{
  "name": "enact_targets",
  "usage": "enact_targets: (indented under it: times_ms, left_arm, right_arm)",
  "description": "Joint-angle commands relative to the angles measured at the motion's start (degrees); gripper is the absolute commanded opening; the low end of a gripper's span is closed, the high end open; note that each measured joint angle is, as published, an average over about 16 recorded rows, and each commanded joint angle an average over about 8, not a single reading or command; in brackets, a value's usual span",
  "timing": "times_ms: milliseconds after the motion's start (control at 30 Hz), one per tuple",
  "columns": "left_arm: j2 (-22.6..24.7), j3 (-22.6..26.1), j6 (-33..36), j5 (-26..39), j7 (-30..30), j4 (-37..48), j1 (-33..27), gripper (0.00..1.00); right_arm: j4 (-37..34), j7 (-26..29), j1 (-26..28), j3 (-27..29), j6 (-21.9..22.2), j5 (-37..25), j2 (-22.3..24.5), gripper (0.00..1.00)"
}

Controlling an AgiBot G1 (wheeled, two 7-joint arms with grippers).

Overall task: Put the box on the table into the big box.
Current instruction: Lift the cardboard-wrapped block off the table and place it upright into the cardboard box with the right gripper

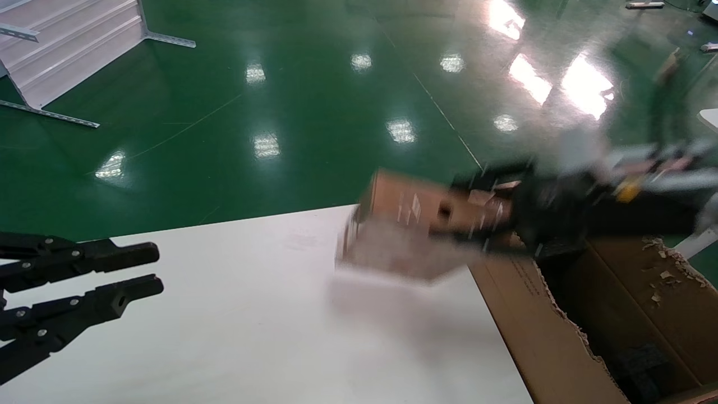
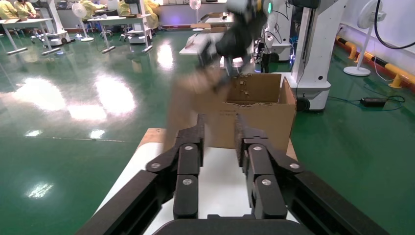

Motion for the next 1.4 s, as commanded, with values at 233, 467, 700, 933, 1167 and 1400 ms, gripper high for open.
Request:
enact_targets:
  times_ms: [233, 467, 700, 933, 1167, 1400]
  left_arm:
    - [0.0, 0.0, 0.0, 0.0, 0.0, 0.0, 0.0, 0.00]
    - [0.0, 0.0, 0.0, 0.0, 0.0, 0.0, 0.0, 0.00]
    - [0.0, 0.0, 0.0, 0.0, 0.0, 0.0, 0.0, 0.00]
    - [0.0, 0.0, 0.0, 0.0, 0.0, 0.0, 0.0, 0.00]
    - [0.0, 0.0, 0.0, 0.0, 0.0, 0.0, 0.0, 0.00]
    - [0.0, 0.0, 0.0, 0.0, 0.0, 0.0, 0.0, 0.00]
  right_arm:
    - [-1.0, 2.9, 10.5, 3.3, 0.0, -2.6, 8.3, 0.00]
    - [-5.8, 4.3, 14.7, 3.5, -0.7, -7.8, 17.4, 0.00]
    - [-10.0, 4.5, 11.1, -1.4, -1.0, -5.2, 24.4, 0.00]
    - [-18.1, 2.1, 8.0, -10.0, -0.1, 2.1, 25.1, 0.00]
    - [-25.0, 0.2, 3.8, -19.4, 2.4, 7.1, 22.2, 0.00]
    - [-26.3, 1.9, -2.2, -24.8, 6.6, 14.2, 19.2, 0.00]
